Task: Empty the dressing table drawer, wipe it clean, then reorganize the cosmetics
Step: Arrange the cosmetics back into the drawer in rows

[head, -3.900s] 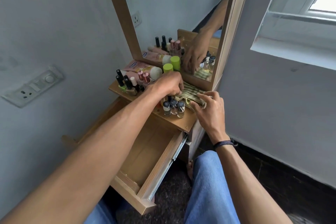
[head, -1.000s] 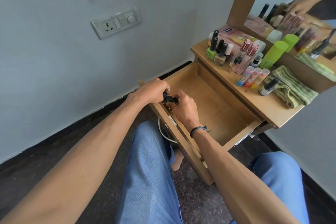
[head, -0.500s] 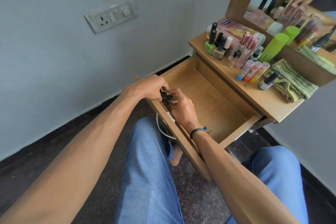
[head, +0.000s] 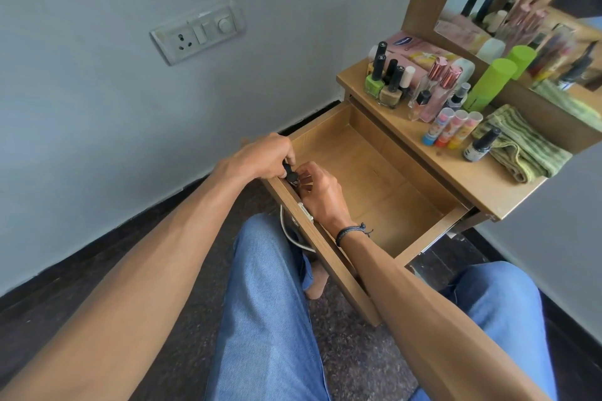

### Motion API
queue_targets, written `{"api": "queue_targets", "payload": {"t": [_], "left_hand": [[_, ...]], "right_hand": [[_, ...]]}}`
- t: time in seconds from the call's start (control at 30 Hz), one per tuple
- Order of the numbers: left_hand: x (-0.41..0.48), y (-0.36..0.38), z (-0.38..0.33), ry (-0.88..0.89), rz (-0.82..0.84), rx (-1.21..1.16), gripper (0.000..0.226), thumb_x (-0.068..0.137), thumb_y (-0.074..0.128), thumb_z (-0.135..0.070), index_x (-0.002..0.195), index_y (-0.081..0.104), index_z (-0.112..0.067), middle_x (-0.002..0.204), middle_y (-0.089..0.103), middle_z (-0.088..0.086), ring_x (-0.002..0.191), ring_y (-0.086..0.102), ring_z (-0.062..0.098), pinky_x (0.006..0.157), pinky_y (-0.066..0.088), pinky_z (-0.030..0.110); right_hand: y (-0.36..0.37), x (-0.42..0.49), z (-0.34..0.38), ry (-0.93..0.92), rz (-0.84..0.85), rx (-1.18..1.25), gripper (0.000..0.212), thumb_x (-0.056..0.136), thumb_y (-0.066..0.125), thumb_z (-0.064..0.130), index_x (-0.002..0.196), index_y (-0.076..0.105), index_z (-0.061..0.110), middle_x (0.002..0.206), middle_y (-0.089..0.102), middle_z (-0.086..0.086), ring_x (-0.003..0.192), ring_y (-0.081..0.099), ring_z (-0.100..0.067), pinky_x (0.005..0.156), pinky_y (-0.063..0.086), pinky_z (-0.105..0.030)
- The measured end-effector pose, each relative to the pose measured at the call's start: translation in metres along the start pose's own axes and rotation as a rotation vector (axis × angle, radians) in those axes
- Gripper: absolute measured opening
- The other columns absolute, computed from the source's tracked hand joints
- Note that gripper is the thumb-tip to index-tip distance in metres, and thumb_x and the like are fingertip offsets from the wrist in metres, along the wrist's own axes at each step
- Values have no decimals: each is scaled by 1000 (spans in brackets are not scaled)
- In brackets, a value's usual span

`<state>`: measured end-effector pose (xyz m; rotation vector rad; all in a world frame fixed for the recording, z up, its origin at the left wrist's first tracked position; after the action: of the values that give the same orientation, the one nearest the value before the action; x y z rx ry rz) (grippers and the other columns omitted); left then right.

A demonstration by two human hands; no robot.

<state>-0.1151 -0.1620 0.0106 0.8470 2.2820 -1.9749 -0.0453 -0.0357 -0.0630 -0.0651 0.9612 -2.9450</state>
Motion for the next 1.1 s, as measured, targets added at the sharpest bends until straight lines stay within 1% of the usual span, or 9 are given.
{"api": "queue_targets", "payload": {"t": [0.13,0.23,0.37,0.5,0.63,0.77,0.93,1.0,1.1], "left_hand": [[1,-1,2,26,3,-35,35,85,79,-18,118,73,-30,136,63,-4,123,60,22,101,48,47],[7,0,7,34,32,-104,40,84,78,-10,118,73,-29,137,62,-1,120,61,23,102,50,47],[11,-6,9,52,-18,-178,40,87,66,6,118,74,-19,136,63,3,124,60,21,109,44,32],[2,-22,9,42,-105,-244,42,90,56,11,114,76,-17,129,66,-1,121,60,17,98,37,20],[-4,-33,-5,68,-172,-297,36,91,59,8,110,77,-16,120,69,-1,110,63,14,90,37,17],[-3,-34,-50,147,-214,-404,26,93,67,-3,110,77,-20,119,69,-5,106,64,10,97,43,22],[5,-27,-130,268,-307,-678,38,86,76,-7,123,71,-19,110,69,-11,96,69,5,94,57,34],[10,-29,-160,273,-343,-760,50,83,80,-9,130,67,-17,115,69,-7,95,69,4,90,57,25],[16,-32,-192,239,-396,-804,56,81,83,-13,134,63,-14,121,70,-5,96,66,4,78,45,0]], "right_hand": [[0,-1,-3,19,11,19,34,84,63,-7,112,63,13,108,68,-2,96,64,-13,85,54,-22],[-1,-1,-7,49,44,29,33,85,65,-2,113,64,15,108,71,-1,97,67,-14,87,58,-28],[-8,-4,-10,84,91,33,38,84,66,-1,117,66,19,108,74,2,94,70,-11,88,60,-33],[-34,-13,-15,121,37,13,39,85,68,2,118,66,23,106,69,4,92,69,-11,82,61,-38],[-91,-34,-13,88,-144,8,22,92,73,15,113,70,18,101,70,7,88,68,-6,82,61,-32],[-166,-57,-2,-13,-468,-36,12,93,71,12,104,73,16,98,72,5,82,66,-3,77,60,-27],[-241,-67,9,-40,-808,-235,9,89,66,13,94,74,14,94,66,3,82,61,-21,75,49,-30],[-261,-62,9,-8,-772,-350,18,87,67,13,104,74,14,102,63,-1,94,54,-26,84,39,-27],[-276,-50,2,38,-579,-404,37,84,70,10,120,70,16,117,62,-6,108,55,-32,95,46,-42]]}}
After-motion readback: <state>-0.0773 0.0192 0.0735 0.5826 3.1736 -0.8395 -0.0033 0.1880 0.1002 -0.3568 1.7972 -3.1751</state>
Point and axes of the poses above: each hand's wrist, its own x-axis towards the middle knuckle, its own y-axis out of the palm, z = x × y, the point moved 4 cm from there along x, towards the middle knuckle
